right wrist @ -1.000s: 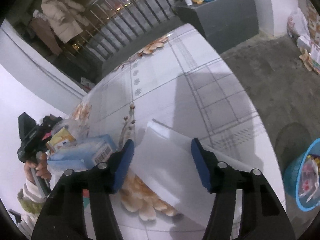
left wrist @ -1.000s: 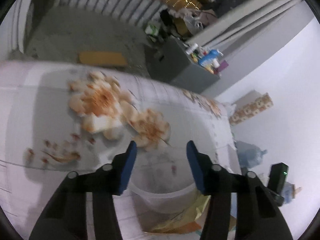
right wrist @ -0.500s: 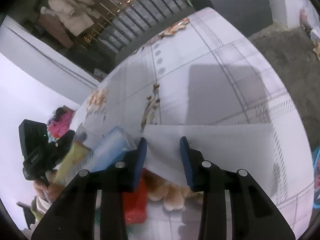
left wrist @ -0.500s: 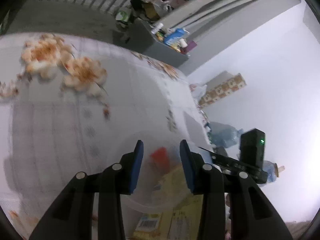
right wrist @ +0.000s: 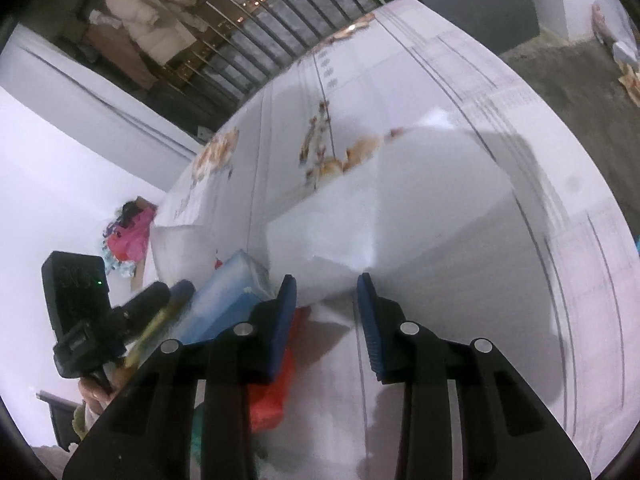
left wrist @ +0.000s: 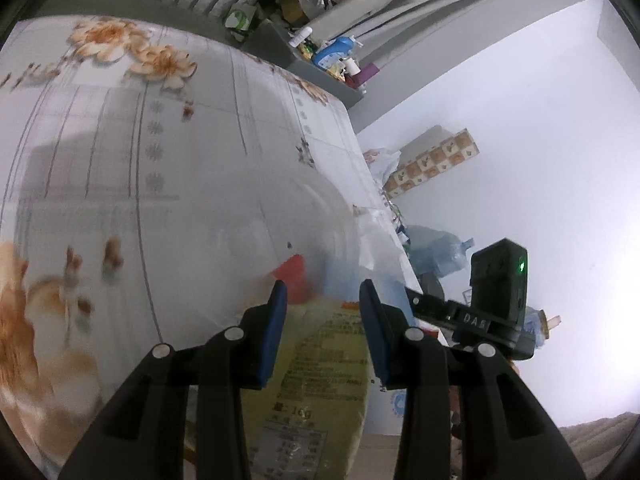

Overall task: Collect trash
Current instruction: 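Grasp the white paper sheet with the right gripper while the left gripper regrips the yellow bag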

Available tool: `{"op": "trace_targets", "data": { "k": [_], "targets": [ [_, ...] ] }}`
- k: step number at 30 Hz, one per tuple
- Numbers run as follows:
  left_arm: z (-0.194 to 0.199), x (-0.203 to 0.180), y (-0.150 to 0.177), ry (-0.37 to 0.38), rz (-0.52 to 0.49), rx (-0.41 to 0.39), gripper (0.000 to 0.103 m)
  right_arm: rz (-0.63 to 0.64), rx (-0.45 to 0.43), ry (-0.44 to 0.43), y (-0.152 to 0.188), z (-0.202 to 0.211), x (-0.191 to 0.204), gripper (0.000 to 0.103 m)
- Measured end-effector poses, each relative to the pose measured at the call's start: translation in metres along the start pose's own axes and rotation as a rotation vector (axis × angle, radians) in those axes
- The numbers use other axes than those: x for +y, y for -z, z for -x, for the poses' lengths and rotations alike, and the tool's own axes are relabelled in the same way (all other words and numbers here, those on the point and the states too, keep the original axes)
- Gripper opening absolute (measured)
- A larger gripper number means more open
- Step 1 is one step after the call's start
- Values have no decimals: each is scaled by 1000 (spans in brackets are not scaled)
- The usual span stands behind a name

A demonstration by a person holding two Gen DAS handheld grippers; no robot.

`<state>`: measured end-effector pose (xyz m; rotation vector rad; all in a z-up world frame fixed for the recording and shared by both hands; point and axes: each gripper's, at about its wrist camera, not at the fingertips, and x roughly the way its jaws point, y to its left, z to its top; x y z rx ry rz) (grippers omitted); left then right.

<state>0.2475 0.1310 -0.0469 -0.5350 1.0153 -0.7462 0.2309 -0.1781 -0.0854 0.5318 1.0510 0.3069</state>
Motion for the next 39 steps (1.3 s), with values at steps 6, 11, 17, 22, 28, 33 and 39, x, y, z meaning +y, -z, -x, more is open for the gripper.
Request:
{"op": "trace_targets", "data": {
  "k": [6, 11, 17, 22, 28, 33, 39],
  "targets": [
    [13, -8, 20, 15, -1, -9, 36, -3, 18, -2, 25, 9, 6, 32],
    [17, -16, 29, 0, -29, -21, 36, 3, 21, 20, 30, 12, 9, 32],
    [31, -24, 23, -65, -92, -103, 38, -28, -33, 52, 27, 30, -2, 36],
    [48, -24, 23, -101, -123, -157, 48, -54, -89, 96, 20, 40, -8, 46],
    [50, -19, 27, -106, -117, -149, 49, -91, -100, 128, 10, 34, -13, 48],
    [38, -21, 25, -169, -134, -135, 49, -98, -108, 146, 6, 25, -11, 48],
    [35, -15, 21, -191, -134, -132, 30, -101, -112, 171, 3, 24, -17, 48]
  ]
}}
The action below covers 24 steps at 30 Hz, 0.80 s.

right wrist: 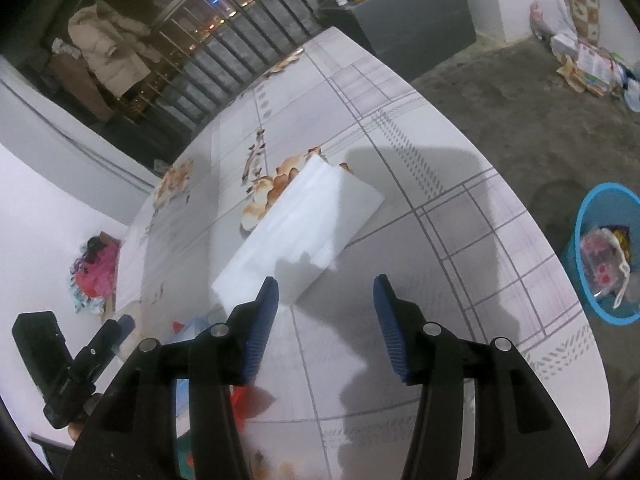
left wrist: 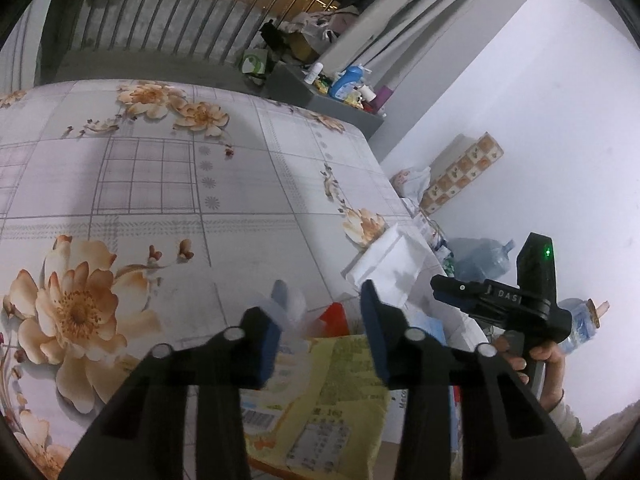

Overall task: Collect trash
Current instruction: 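Grasp the white paper sheet with the right gripper while the left gripper regrips the yellow bag, then lift the white paper with the right gripper while the left gripper lifts the yellow bag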

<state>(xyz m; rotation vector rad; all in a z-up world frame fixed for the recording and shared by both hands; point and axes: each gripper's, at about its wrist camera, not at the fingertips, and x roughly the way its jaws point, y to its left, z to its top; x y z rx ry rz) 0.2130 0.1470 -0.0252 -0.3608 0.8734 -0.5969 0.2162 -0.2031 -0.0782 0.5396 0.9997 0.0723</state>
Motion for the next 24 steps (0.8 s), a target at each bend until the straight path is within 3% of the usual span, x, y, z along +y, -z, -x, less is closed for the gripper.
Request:
{"op": "trace_targets", "data": {
  "k": [9, 15, 20, 24],
  "targets": [
    [-3, -2, -10, -22, -65, -36, 10, 60, -28, 72, -10, -15, 10, 45],
    [-7, -2, -10, -27, -68, -39, 8, 181, -72, 171, -8, -24, 26, 34],
    [-7, -3, -9, -35, -77, -40, 6, 275, -103, 266, -2, -27, 32, 13],
    [-6, -3, -8, -45, -86, -46, 5, 274, -97, 253, -2, -25, 29, 1]
  ]
}}
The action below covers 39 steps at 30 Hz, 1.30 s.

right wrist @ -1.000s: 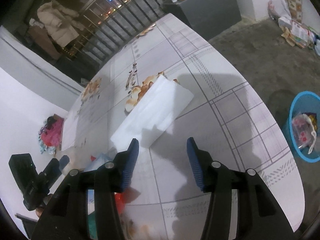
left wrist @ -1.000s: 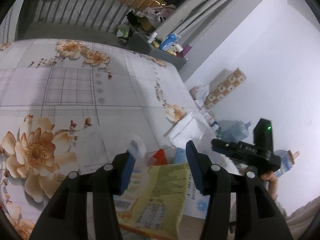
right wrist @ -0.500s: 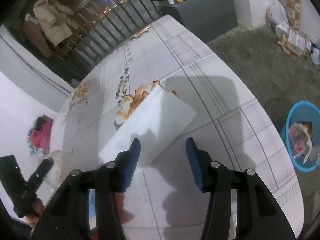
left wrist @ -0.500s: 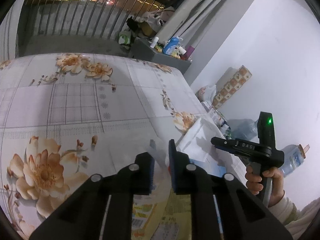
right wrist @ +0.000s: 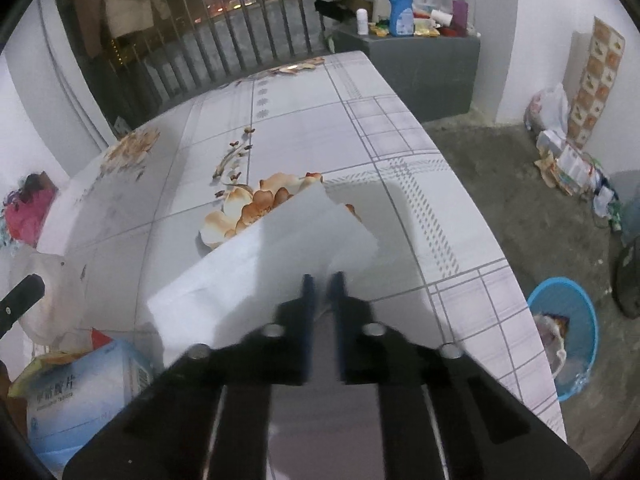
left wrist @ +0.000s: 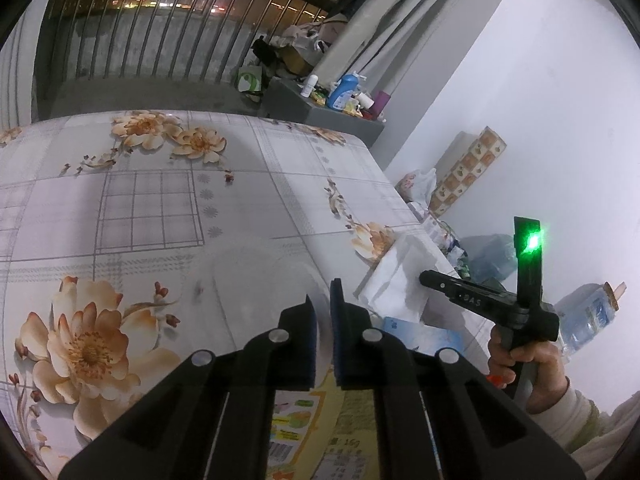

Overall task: Collect trash
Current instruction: 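Lift the white paper with the right gripper while the left gripper lifts the yellow bag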

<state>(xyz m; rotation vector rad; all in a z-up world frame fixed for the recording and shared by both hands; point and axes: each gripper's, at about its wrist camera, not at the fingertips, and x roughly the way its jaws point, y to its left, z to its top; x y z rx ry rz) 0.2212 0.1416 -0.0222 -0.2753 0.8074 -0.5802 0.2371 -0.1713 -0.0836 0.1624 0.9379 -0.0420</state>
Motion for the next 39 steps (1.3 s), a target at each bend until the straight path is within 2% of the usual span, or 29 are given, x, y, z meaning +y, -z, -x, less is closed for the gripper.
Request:
{"op": "trace_targets", "data": {
  "k": [7, 13, 25, 32, 39],
  "targets": [
    [8, 0, -3, -14, -19, -37, 5, -36, -47, -85, -1, 17, 0, 0],
    [17, 0, -10, -24, -37, -76, 5, -63, -109, -122, -9, 38, -2, 0],
    [36, -14, -27, -17, -74, -143, 5, -98, -222, -133, -17, 77, -15, 0],
    [49, -44, -40, 5, -136, -180, 5, -134, -300, -121, -17, 107, -30, 0],
    [51, -99, -50, 64, -225, -170, 5, -206, -387, -86, -2, 148, -68, 0]
  ]
}}
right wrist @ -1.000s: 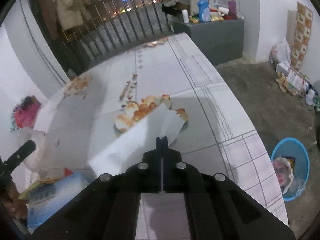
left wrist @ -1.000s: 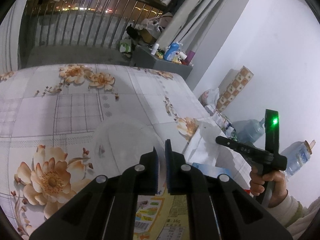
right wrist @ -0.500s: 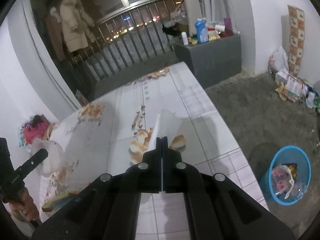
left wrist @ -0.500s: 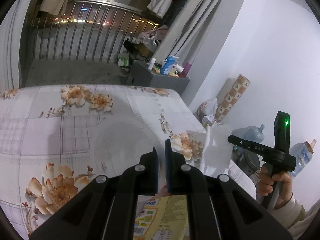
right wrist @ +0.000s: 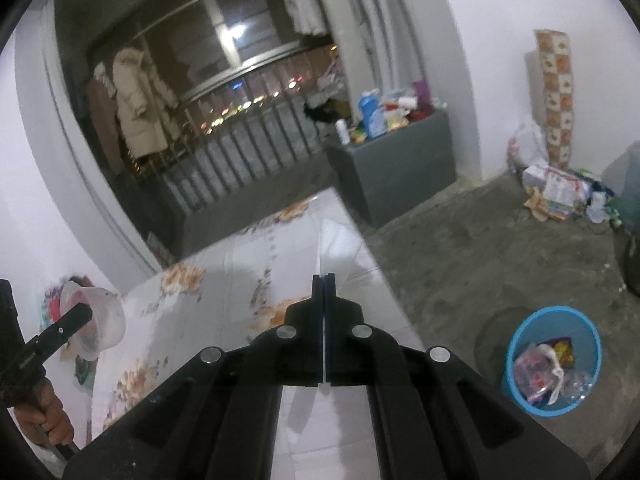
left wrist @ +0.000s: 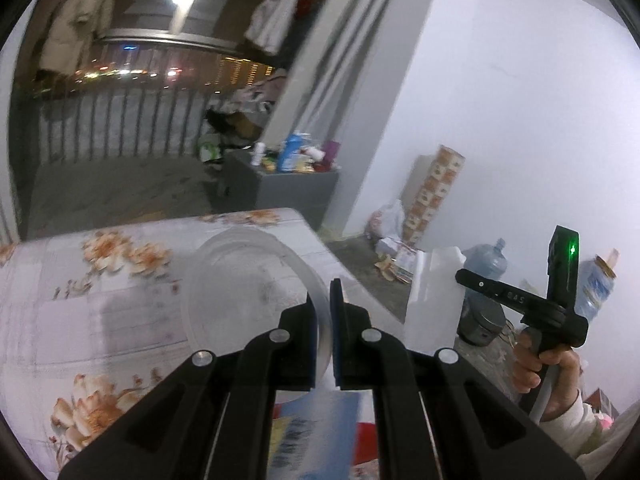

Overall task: Collect trash
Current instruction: 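Lift the white paper with the right gripper while the left gripper lifts the yellow bag, then carry both items over the blue wastebasket and open both grippers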

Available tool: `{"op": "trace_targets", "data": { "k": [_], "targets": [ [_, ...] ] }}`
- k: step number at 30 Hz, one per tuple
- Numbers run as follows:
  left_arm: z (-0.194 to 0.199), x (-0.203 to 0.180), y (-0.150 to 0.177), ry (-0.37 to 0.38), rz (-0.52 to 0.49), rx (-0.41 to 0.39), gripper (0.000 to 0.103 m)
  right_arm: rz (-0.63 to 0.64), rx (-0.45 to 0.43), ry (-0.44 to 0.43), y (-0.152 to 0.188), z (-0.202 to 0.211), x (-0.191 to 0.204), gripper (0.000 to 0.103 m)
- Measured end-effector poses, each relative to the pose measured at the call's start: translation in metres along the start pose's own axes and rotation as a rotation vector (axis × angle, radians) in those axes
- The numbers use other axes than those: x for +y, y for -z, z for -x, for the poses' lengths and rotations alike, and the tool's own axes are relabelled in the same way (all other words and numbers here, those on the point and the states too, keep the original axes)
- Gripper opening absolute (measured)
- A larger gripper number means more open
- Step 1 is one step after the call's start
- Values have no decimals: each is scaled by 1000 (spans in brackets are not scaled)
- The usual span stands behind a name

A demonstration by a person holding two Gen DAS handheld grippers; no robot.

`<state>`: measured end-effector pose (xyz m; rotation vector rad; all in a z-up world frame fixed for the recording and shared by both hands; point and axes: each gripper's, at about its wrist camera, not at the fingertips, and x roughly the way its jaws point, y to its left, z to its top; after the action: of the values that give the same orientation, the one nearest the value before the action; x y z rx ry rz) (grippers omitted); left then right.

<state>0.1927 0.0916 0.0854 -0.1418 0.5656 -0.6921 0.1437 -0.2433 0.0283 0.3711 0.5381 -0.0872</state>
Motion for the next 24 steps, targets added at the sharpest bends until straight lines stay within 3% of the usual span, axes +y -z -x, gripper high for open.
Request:
{"op": "trace_targets", "data": {
  "k": [8, 17, 24],
  "targets": [
    [-44, -89, -20, 159, -122, 90, 5, -119, -92, 114, 5, 55, -75, 0],
    [-154, -218, -4, 294, -298, 363, 5, -317, -134, 289, 29, 103, -183, 0],
    [-257, -295, 29, 353, -367, 563, 5, -416, -106, 375, 45, 93, -237, 0]
  ]
}}
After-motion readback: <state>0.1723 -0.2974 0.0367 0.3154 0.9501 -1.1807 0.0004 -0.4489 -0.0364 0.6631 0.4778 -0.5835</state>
